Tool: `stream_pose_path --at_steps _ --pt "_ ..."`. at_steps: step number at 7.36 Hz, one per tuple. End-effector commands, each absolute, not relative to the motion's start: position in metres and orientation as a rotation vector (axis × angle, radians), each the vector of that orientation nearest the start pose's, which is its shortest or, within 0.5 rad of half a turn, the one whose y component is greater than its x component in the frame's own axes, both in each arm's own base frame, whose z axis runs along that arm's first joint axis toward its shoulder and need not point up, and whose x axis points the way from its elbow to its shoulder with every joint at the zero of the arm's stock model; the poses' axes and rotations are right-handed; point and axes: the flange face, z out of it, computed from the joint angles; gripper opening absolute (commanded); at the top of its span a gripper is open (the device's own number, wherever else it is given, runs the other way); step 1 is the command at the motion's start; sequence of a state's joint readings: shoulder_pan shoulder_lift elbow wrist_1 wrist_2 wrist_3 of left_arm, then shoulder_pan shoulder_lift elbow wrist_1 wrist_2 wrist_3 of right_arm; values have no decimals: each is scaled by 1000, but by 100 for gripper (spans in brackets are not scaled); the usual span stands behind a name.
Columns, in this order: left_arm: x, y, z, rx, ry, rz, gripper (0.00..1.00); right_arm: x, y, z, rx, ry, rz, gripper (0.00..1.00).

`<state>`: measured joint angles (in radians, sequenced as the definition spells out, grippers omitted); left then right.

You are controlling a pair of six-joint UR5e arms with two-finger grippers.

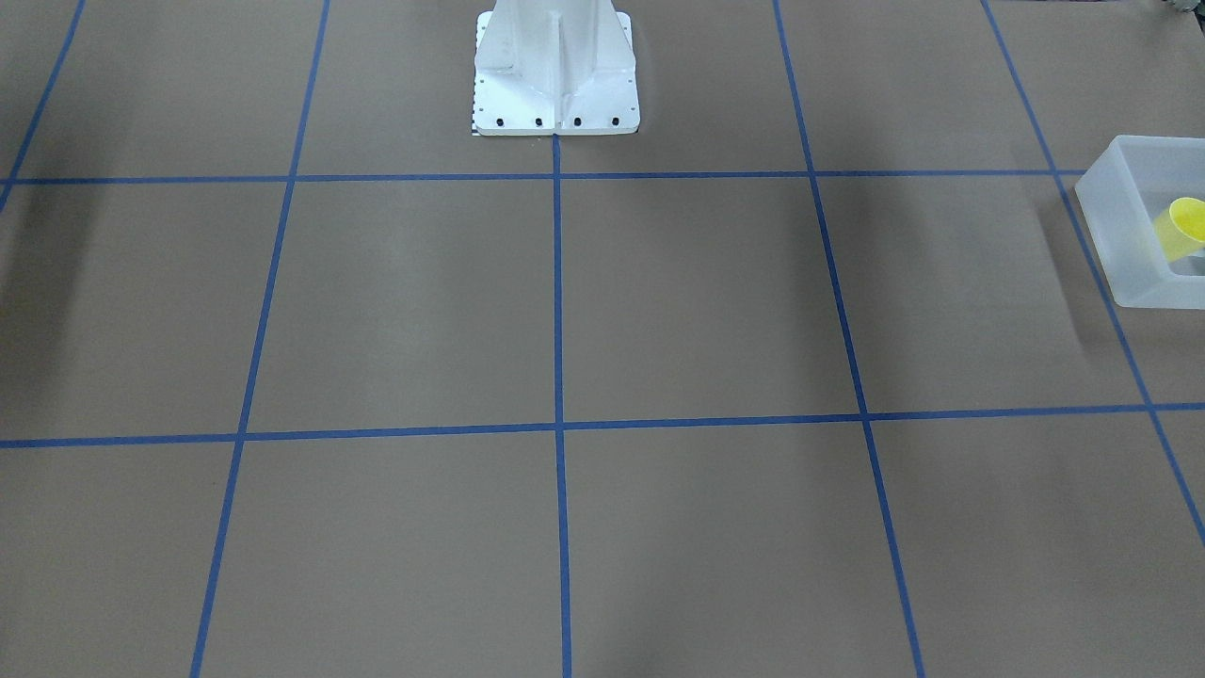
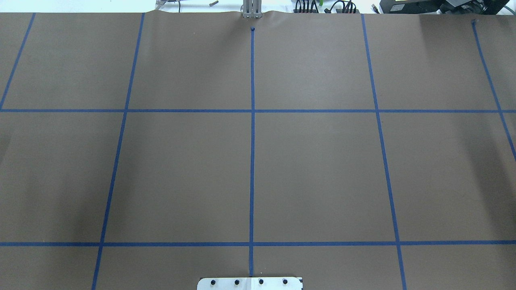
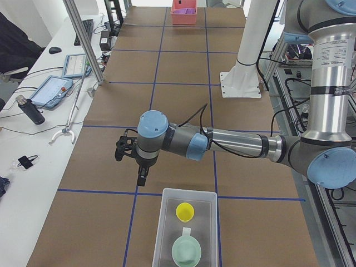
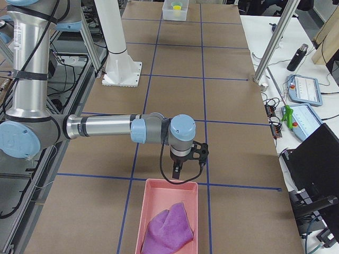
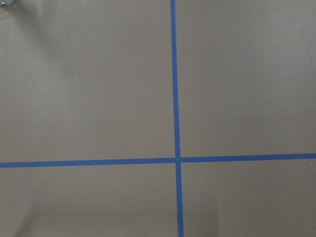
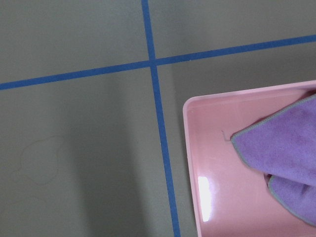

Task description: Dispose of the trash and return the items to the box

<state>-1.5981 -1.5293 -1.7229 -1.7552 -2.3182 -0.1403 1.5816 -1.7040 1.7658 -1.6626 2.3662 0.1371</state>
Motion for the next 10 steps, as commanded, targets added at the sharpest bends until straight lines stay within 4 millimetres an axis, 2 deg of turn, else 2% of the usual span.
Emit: stream_pose_path --at_steps 1,2,3,10 --pt "-76 -475 618 173 749 -69 99 72 -431 642 -85 -790 154 100" --pt "-76 -466 629 156 749 -74 99 80 -430 642 -66 -791 144 100" --pt "-76 -464 629 153 748 -76 99 84 -429 642 -61 -791 150 100" --pt "-75 -462 632 142 753 -78 99 84 -438 631 -48 -796 162 100"
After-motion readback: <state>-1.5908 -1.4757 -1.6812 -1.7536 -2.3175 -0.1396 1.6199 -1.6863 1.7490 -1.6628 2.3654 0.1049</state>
